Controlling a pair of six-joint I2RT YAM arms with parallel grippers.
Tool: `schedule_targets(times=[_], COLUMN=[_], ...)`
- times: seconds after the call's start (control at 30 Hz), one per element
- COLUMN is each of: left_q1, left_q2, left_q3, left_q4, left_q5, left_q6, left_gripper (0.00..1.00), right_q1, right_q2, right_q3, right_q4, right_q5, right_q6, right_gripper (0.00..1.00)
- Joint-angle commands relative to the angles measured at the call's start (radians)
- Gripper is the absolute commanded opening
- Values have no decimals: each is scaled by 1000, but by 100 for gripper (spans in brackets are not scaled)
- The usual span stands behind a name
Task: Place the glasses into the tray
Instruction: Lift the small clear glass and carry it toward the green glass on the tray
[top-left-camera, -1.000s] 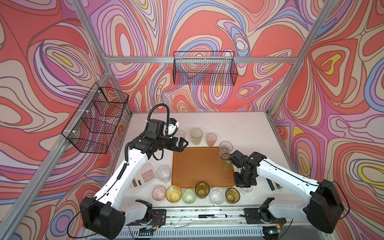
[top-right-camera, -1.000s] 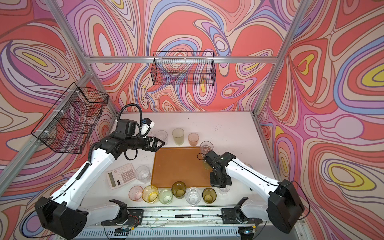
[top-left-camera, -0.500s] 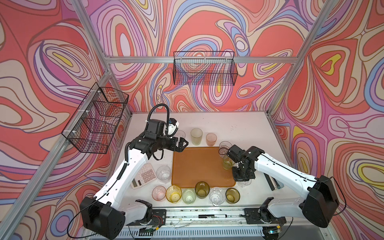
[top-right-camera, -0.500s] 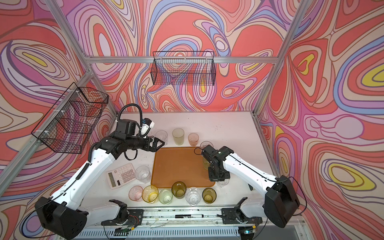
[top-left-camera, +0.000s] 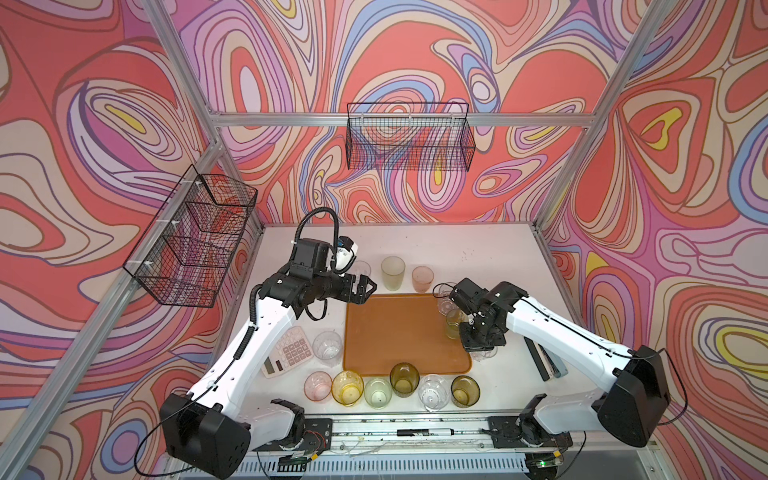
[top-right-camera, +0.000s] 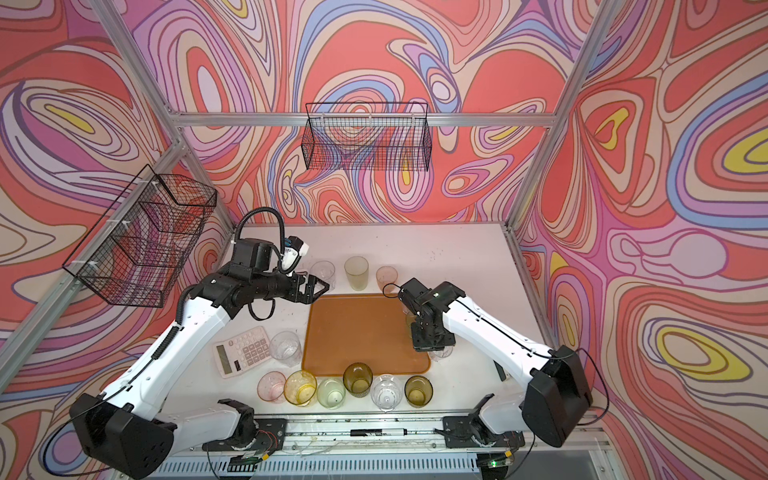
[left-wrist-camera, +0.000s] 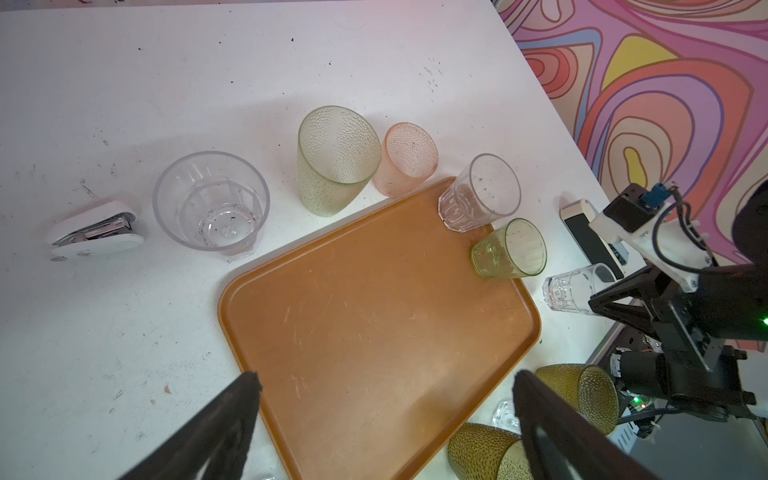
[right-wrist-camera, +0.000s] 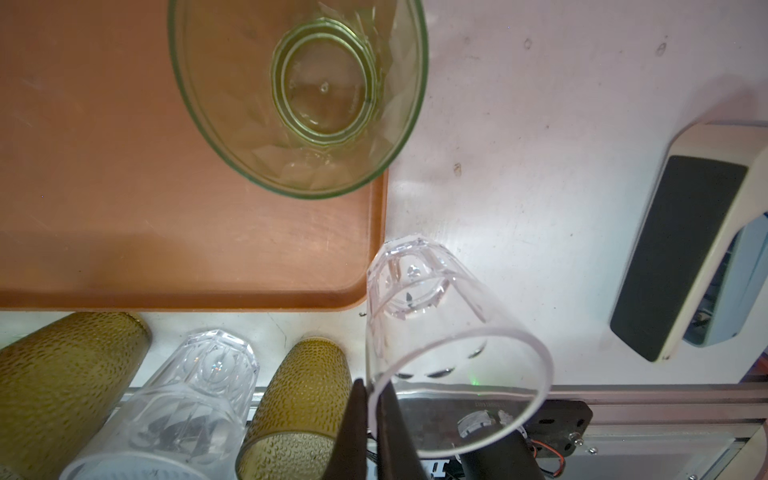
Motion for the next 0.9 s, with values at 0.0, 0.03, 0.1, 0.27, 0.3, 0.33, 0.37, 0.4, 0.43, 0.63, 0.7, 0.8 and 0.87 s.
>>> schedule_targets(times=[0.0,0.03,0.1,0.27,0.3,0.33,0.37,0.4,0.43,0.63,0.7,0.8,0.87], left_q1=[0,0,0,0,-1,0,-1,0,0,-1,0,0,-1], left_q2=[-12,-11,-10,-13,-14,-15,-17,-19,-19,-16,-17,-18,-16], left_q3=[-4,-3,-4,-4,-4,-4,-4,-6,-5,-6,-7,-7,-7], left_q4=[4,3,3,1,1,1,3,4,5,4,4,4,4], left_q5=[7,6,2,3,3,4,4,4,5,0,-2,0,-2], left_q6=[-4,-4,-6,-6,-7,-6,-8,-8,-7,-6,-4,-3,-3], left_gripper=[98,98,98,98,98,98,98,98,98,98,98,98,98], right_q1=[13,17,25,50,56,59,64,71,74,96,101,113,120], right_q2=[20,28,40,67,73,78,83,90,94,122,130,149,160], right_q3=[34,38,44,52,51,50,50,52,52,59,56,53,55], right_q4=[14,16,26,51,56,59,63,68,71,90,99,104,109], right_q5=[-8,-8,-8,-21,-22,-23,-23,-23,-22,-24,-19,3,3], right_q6=[-12,-8,-2,8,10,8,12,13,14,21,19,25,25], right_gripper=[0,0,0,0,0,0,0,0,0,0,0,0,0])
